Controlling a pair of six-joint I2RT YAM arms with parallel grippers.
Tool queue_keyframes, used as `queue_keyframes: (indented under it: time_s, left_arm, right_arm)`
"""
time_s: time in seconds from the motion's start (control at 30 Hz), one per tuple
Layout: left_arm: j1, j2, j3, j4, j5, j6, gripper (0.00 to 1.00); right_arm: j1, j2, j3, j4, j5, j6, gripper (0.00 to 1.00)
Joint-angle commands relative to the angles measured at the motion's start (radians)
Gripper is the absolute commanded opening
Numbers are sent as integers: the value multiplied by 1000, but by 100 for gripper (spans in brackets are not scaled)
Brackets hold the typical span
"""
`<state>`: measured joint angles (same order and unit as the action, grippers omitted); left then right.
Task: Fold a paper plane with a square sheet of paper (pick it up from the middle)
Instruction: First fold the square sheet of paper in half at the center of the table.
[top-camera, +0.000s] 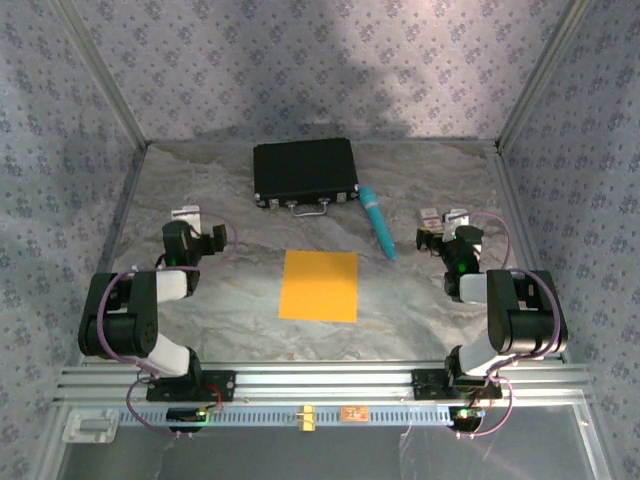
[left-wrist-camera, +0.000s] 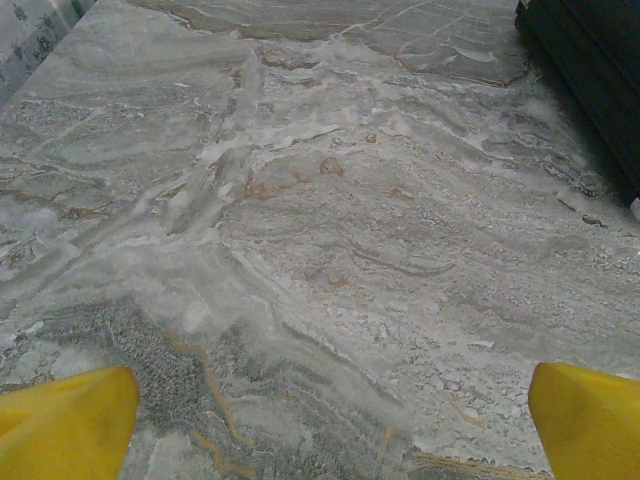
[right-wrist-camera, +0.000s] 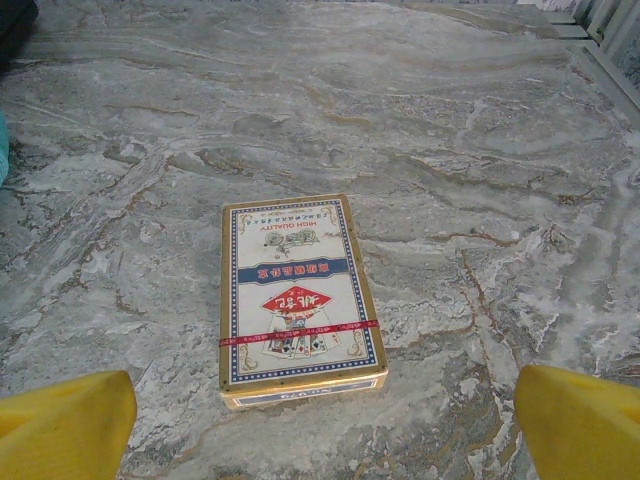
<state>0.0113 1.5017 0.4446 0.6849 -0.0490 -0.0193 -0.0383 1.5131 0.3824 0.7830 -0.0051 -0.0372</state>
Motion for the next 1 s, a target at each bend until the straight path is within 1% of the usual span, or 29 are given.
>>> queue_keyframes:
  time_s: [0.0, 0.5, 0.6, 0.67, 0.73, 0.77, 0.83, 0.87, 0.93, 0.97]
  left_arm:
    - [1, 12, 17, 27, -3, -8, 100]
    - [-3, 8, 11, 37, 4, 5, 100]
    - [-11, -8, 1, 41, 9, 16, 100]
    - [-11, -49, 18, -30, 8, 13, 100]
    - [-11, -101, 64, -183, 0, -14, 100]
    - [-11, -118, 76, -232, -2, -20, 100]
    - [-11, -166, 50, -233, -15, -50, 100]
    - [-11, -205, 39, -245, -33, -78, 100]
    - [-11, -282, 59, -349, -60, -113, 100]
    - [-11, -308, 82, -404, -72, -131, 100]
  right_arm:
    - [-14, 6, 20, 1, -16, 14, 99]
    - [-9, 6, 19, 1, -7, 10, 99]
    - [9, -1, 10, 9, 3, -9, 99]
    - [18, -6, 0, 24, 13, -15, 99]
    - [27, -17, -8, 32, 27, -24, 99]
    - [35, -27, -4, 14, 43, -30, 99]
    - [38, -67, 15, -51, 43, -32, 99]
    - [39, -105, 53, -148, 46, -22, 99]
    - [35, -171, 158, -429, 54, 30, 99]
    - [37, -191, 186, -501, 61, 45, 99]
